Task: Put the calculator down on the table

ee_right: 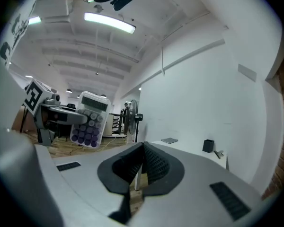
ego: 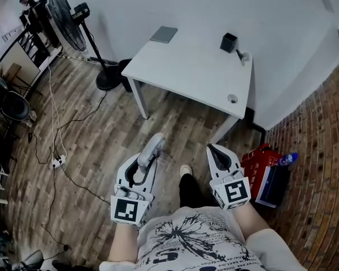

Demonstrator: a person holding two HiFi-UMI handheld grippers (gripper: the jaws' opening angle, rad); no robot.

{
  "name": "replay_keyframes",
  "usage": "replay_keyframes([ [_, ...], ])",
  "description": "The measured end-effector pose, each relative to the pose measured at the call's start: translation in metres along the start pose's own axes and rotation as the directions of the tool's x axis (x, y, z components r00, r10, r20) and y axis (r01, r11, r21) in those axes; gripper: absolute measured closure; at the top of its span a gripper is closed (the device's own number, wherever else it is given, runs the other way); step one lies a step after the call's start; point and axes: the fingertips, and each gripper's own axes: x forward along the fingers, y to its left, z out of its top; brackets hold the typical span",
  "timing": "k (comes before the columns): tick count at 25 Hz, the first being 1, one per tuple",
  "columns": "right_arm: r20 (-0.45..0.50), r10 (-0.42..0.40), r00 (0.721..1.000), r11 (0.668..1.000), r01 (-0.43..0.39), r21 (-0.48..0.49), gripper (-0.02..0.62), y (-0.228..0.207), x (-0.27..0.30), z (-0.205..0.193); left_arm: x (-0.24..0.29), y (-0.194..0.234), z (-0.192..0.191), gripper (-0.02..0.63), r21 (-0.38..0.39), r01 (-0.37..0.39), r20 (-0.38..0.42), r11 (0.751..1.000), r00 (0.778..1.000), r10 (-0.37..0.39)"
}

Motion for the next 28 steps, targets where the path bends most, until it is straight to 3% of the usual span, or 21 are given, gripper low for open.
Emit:
replay_keyframes([
  [9,0.004,0.064,0.998,0.998,-0.064,-0.001,0.581,-0.102,0.136,0.012,0.144,0.056,0.017,0.466,0.028,-0.034,-0.024,0.999,0.999,0.034],
  [17,-0.007,0.06,0.998,0.998,-0.06,0.006,0.581,-0.193,0.225,0.012,0.27,0.084,0.025,0.466,0.042,-0.019,-0.021,0.999,1.0,0.02],
  [23,-0.037,0.056,0.998,0.998,-0.056,-0.008,0.581,-0.236,0.269,0.008,0.338,0.098,0.019,0.466,0.006,0.034,-0.044,0.999,0.998,-0.034],
  [28,-0.044,-0.009,0.999,1.0,0.009,0.018,0.58,-0.271,0.308,0.003,0.401,0.118,0.007,0.466,0.002,0.108,-0.072,0.994,0.992,-0.107],
])
